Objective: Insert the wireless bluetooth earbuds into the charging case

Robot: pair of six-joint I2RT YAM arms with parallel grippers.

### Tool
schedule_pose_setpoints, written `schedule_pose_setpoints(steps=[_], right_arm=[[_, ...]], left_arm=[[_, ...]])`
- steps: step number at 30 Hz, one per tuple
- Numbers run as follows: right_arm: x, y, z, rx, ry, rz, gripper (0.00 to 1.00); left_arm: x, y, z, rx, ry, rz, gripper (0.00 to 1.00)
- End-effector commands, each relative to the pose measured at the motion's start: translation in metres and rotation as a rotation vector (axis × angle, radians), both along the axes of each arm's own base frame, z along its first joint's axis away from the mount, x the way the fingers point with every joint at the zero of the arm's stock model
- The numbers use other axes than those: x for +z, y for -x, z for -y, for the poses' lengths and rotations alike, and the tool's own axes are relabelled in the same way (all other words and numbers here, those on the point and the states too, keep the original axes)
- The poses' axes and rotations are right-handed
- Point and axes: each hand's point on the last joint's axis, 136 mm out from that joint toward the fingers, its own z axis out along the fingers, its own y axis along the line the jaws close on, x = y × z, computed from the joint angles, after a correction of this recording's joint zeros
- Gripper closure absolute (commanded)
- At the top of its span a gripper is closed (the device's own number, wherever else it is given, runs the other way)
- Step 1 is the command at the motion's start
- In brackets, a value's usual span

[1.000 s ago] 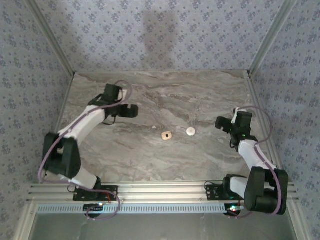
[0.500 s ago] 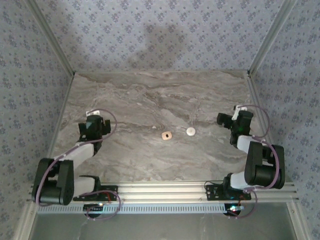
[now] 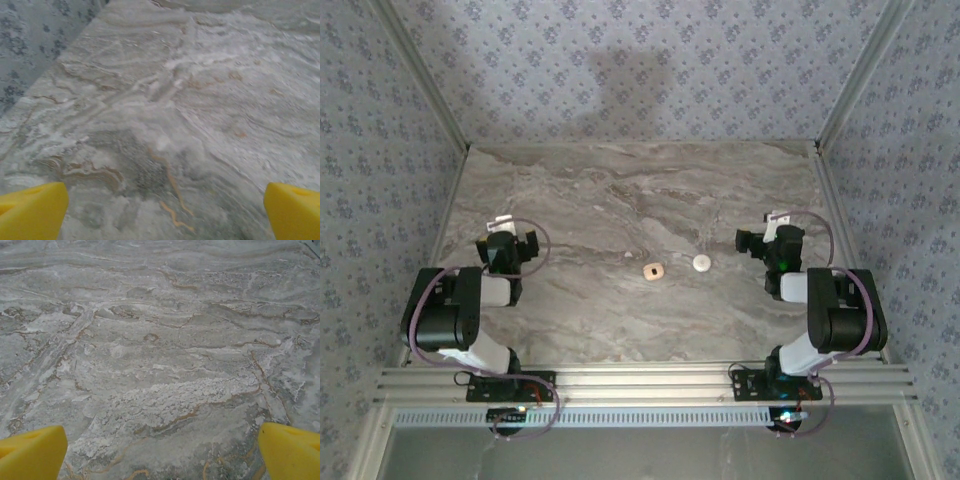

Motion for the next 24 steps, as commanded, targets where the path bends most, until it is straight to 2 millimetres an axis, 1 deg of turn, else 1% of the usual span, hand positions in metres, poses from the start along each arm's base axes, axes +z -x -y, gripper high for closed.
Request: schedule_pose_setpoints(steps=[1,7,24], right_arm=[[0.0126,-0.0056,0.0018,-0.003,0.031,0.061,0.00],[0.0123,-0.0055,0.0028,-0.002,0.028,0.056,0.00],[0.0120,-0.0052,0.0024,-0.001,0.028,0.056,0.00]], left_arm=[[0.0228,-0.0112,0.0045,-0.020,0.035,0.086,0.00],[0.0218,-0.0141,0.0110,-0.052,0.027,0.072,0.00],[0.0207,-0.0146,0.0123,-0.064,0.028,0.065,0.00]])
